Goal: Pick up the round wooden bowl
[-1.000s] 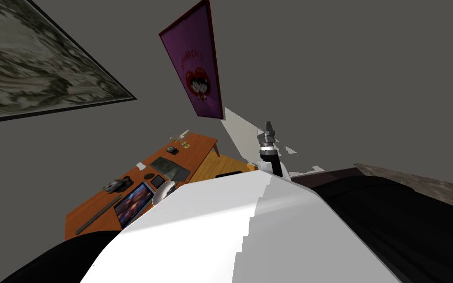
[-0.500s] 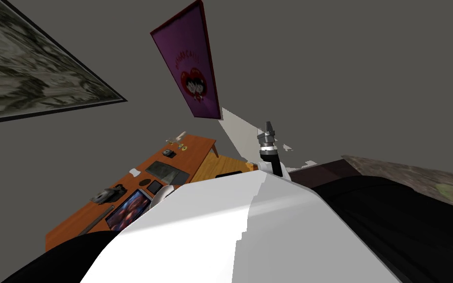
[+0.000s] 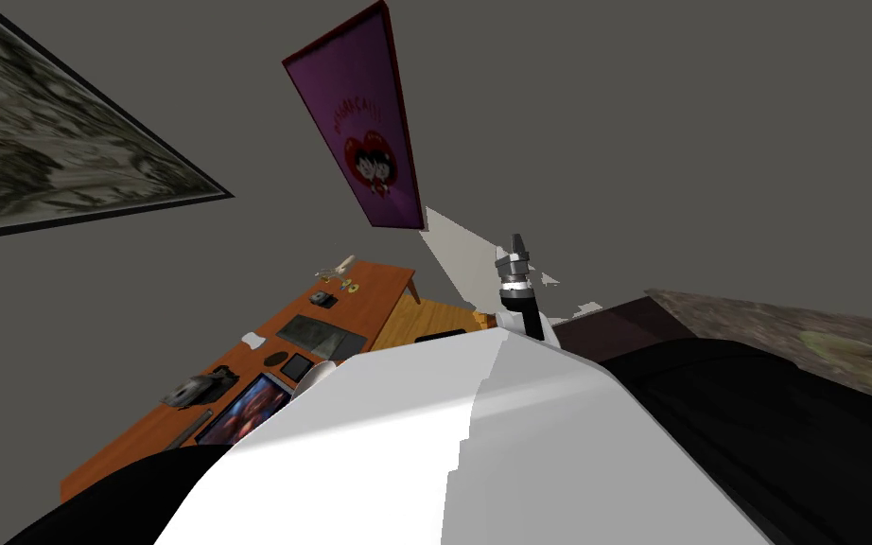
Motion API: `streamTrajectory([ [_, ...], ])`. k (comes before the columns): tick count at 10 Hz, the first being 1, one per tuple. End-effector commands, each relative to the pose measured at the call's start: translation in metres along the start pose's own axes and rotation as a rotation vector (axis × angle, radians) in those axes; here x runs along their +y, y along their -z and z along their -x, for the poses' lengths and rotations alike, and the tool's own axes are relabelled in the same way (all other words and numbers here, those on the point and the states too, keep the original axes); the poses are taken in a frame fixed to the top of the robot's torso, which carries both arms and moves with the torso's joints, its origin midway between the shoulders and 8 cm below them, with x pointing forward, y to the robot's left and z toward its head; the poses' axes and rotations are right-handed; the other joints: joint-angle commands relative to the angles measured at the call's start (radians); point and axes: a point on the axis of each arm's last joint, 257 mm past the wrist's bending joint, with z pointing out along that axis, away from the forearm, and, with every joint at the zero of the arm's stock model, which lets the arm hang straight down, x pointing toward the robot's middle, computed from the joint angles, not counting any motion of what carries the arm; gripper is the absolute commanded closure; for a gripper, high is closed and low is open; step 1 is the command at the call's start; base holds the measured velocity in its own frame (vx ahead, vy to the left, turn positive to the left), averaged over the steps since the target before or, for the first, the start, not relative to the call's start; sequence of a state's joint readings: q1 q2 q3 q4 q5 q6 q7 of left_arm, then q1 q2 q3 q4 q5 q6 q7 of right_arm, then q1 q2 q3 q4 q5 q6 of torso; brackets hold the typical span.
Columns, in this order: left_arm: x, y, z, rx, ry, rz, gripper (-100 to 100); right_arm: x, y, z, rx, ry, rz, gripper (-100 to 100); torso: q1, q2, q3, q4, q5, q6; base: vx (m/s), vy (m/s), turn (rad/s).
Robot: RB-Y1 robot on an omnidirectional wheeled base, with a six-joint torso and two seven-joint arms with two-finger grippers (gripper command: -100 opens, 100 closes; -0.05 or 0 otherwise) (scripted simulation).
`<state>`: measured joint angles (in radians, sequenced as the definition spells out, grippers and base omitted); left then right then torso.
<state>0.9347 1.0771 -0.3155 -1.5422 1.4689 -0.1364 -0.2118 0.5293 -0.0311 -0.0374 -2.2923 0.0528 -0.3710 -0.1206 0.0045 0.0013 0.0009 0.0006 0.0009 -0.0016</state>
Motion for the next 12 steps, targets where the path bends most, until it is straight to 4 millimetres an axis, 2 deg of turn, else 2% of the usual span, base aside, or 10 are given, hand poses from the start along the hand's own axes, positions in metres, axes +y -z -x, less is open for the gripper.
streamTrajectory([
  [1, 0.016, 0.0, 0.013, -0.023, 0.023, 0.049, -100, 0.0, 0.0, 0.0, 0.0, 0.0, 0.0, 0, 0.0, 0.0, 0.0, 0.0, 0.0, 0.0, -0.009, 0.073, -0.089],
  [4, 0.016, 0.0, 0.013, -0.023, 0.023, 0.049, -100, 0.0, 0.0, 0.0, 0.0, 0.0, 0.0, 0, -0.002, -0.001, 0.0, 0.0, 0.0, 0.0, 0.004, 0.024, -0.01],
  [5, 0.037, 0.003, 0.024, -0.046, 0.053, 0.102, -100, 0.0, 0.0, 0.0, 0.0, 0.0, 0.0, 0, -0.003, -0.001, -0.001, 0.0, -0.001, 0.0, 0.001, 0.055, -0.106],
  [6, 0.037, 0.003, 0.024, -0.046, 0.053, 0.102, -100, 0.0, 0.0, 0.0, 0.0, 0.0, 0.0, 0, 0.0, -0.001, -0.001, 0.0, 0.0, 0.0, 0.004, 0.081, -0.068],
  [7, 0.056, 0.005, 0.029, -0.059, 0.077, 0.146, -100, 0.0, 0.0, 0.0, 0.0, 0.0, 0.0, 0, 0.001, -0.001, 0.0, 0.0, 0.0, 0.0, 0.021, 0.113, -0.056],
  [10, 0.055, 0.005, 0.03, -0.059, 0.08, 0.145, -100, 0.0, 0.0, 0.0, 0.0, 0.0, 0.0, 0, 0.001, -0.001, -0.001, 0.0, 0.0, 0.0, 0.009, 0.063, -0.013],
  [11, 0.055, 0.005, 0.03, -0.059, 0.078, 0.146, 0, 0.0, 0.0, 0.0, 0.0, 0.0, 0.0, 0, -0.002, -0.001, 0.0, 0.0, 0.0, 0.0, 0.001, 0.005, -0.001],
  [12, 0.061, -0.002, 0.028, -0.06, 0.079, 0.145, -100, 0.0, 0.0, 0.0, 0.0, 0.0, 0.0, 0, -0.003, -0.001, 0.0, 0.0, -0.001, 0.0, 0.015, 0.019, -0.013],
])
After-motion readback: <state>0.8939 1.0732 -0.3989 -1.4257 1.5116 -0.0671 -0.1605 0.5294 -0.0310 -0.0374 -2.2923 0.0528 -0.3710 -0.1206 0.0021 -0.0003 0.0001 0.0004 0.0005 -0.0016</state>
